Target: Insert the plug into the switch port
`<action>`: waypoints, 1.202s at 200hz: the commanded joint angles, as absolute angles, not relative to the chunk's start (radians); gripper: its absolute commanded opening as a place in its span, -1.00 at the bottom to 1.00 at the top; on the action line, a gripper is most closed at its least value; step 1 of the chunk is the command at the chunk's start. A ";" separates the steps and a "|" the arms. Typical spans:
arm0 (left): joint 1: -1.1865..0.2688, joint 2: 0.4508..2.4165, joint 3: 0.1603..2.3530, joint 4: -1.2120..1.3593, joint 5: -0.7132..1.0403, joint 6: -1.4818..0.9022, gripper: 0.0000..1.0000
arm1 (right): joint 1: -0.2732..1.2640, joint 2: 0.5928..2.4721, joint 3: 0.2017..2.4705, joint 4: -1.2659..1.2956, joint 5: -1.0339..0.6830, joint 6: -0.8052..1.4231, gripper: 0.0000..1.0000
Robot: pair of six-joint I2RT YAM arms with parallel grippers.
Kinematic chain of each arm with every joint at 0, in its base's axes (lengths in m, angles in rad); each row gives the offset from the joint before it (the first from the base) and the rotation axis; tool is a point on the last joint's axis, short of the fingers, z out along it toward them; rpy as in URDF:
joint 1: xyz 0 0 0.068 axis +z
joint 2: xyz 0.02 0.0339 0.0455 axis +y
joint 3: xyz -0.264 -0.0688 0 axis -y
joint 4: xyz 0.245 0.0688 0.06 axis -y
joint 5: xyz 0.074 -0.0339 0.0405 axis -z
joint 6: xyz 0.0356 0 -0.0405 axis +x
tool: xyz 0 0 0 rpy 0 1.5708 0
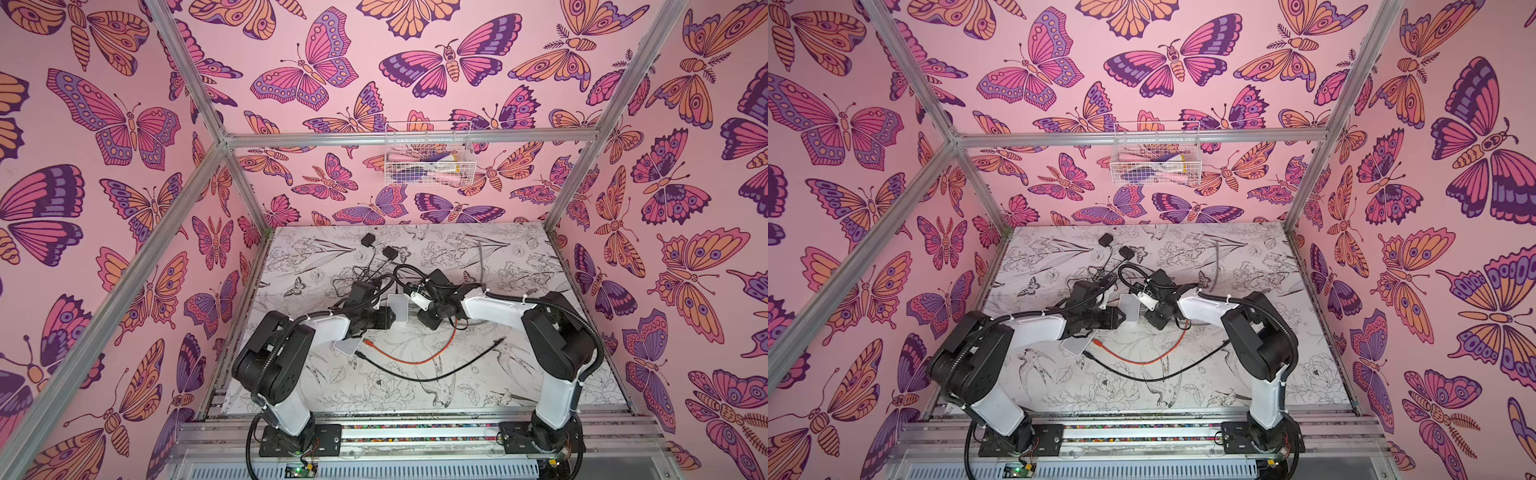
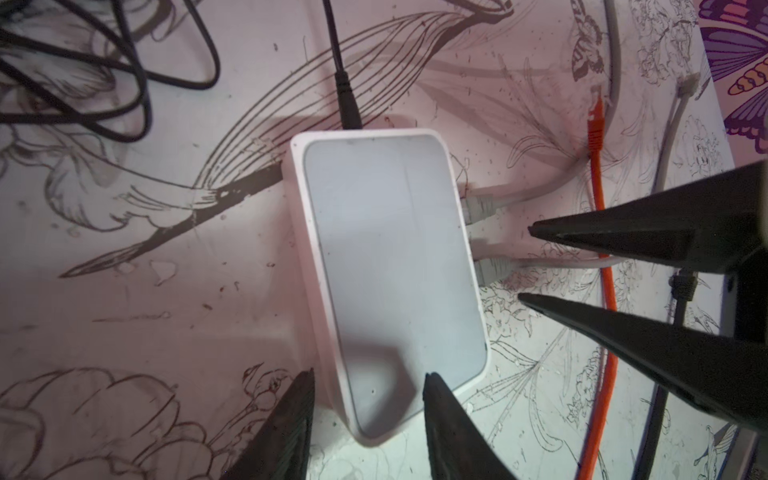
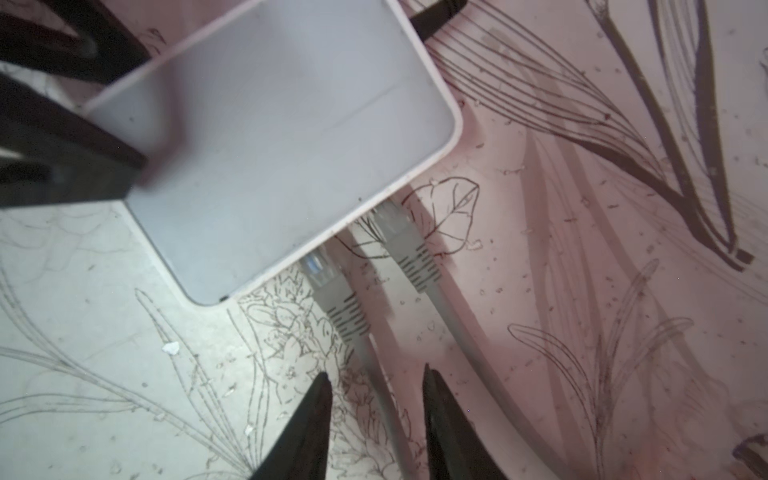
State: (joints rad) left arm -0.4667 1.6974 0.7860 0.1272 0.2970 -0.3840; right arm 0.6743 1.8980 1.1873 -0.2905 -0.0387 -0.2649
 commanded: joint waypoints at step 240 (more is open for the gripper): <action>-0.510 1.919 0.893 0.163 0.553 -0.286 -0.20 | 0.647 2.078 1.471 -0.337 -0.308 -0.323 -0.97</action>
